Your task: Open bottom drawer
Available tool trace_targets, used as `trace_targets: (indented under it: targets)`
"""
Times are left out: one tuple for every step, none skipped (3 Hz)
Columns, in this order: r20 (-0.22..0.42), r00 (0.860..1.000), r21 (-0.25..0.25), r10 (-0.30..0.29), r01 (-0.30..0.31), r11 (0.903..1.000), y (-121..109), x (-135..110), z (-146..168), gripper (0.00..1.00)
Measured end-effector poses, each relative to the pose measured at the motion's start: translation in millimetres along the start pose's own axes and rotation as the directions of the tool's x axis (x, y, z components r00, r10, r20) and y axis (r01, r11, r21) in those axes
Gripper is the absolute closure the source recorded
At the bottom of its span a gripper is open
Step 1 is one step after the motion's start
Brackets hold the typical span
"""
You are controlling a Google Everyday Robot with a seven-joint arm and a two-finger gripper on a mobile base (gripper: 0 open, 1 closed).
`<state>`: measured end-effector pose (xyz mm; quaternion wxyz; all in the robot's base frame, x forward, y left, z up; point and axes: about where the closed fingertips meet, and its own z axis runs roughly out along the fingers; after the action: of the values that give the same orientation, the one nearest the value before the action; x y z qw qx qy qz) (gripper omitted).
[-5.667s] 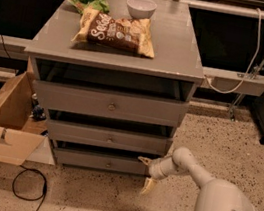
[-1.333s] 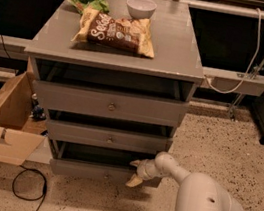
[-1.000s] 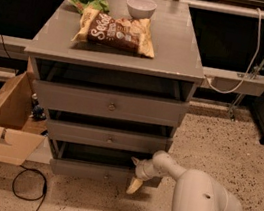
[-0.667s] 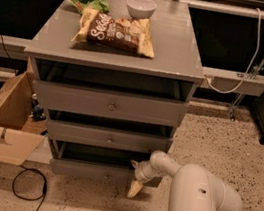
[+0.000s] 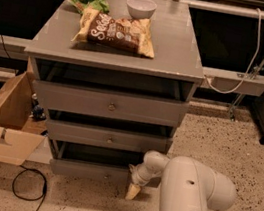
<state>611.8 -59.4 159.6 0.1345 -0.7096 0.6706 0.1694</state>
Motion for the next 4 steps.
trace_targets:
  targets:
    - [-0.015, 1.0, -0.052, 0.011, -0.012, 0.9986, 16.6, 2.5, 0.8, 0.42]
    - [-0.015, 1.0, -0.051, 0.011, -0.012, 0.9986, 16.8, -1.2, -7.3, 0.65]
    - [-0.011, 1.0, -0.051, 0.014, -0.014, 0.9986, 17.6, -0.8, -9.1, 0.95]
    - [0.086, 0.994, -0.046, 0.074, -0.07, 0.9965, 59.2, 15.3, -9.5, 0.85]
